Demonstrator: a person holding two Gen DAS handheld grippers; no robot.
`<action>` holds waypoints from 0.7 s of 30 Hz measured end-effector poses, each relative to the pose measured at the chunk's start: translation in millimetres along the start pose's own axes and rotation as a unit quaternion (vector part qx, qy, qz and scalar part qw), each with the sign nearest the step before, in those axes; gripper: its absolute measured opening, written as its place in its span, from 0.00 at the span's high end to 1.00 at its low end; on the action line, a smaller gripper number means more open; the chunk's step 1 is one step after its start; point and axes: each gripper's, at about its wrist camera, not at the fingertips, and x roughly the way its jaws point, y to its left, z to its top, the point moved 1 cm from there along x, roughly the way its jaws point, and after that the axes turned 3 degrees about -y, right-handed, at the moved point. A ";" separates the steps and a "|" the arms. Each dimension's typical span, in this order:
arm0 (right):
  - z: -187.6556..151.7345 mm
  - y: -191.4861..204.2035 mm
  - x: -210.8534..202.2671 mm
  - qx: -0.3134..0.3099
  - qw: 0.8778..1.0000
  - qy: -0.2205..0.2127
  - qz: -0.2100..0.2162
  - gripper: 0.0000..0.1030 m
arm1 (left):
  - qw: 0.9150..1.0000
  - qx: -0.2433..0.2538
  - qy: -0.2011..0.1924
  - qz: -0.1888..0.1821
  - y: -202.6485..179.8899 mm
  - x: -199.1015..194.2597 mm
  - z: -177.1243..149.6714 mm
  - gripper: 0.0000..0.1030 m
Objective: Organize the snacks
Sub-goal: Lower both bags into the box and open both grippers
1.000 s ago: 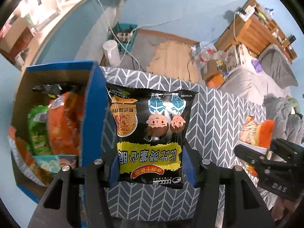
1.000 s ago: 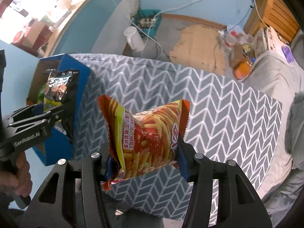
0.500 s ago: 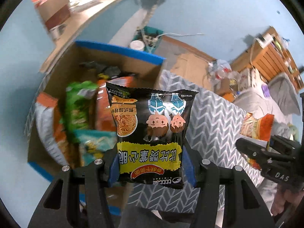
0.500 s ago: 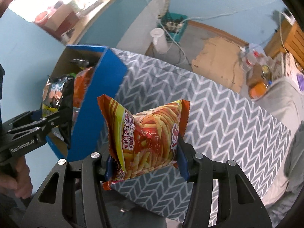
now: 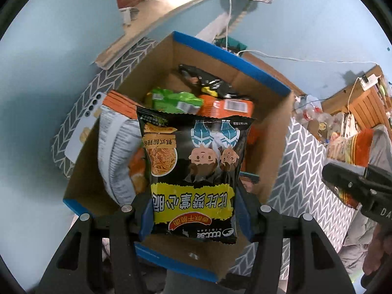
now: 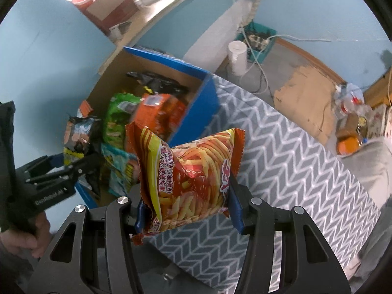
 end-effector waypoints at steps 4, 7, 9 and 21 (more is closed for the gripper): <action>15.5 20.4 11.2 -0.016 1.000 0.005 0.003 0.49 | 1.000 -0.009 0.007 0.005 13.0 7.3 1.9 0.44; 24.9 33.4 19.4 -0.029 1.000 0.008 0.005 0.49 | 1.000 -0.011 -0.001 -0.001 17.9 3.7 2.4 0.41; 31.5 41.5 24.4 -0.036 0.999 0.009 0.006 0.49 | 1.000 -0.001 -0.005 0.000 18.6 -0.1 3.0 0.35; 62.0 77.8 52.0 -0.046 0.999 0.020 0.015 0.48 | 0.999 0.032 -0.026 0.005 32.1 -25.4 12.7 0.26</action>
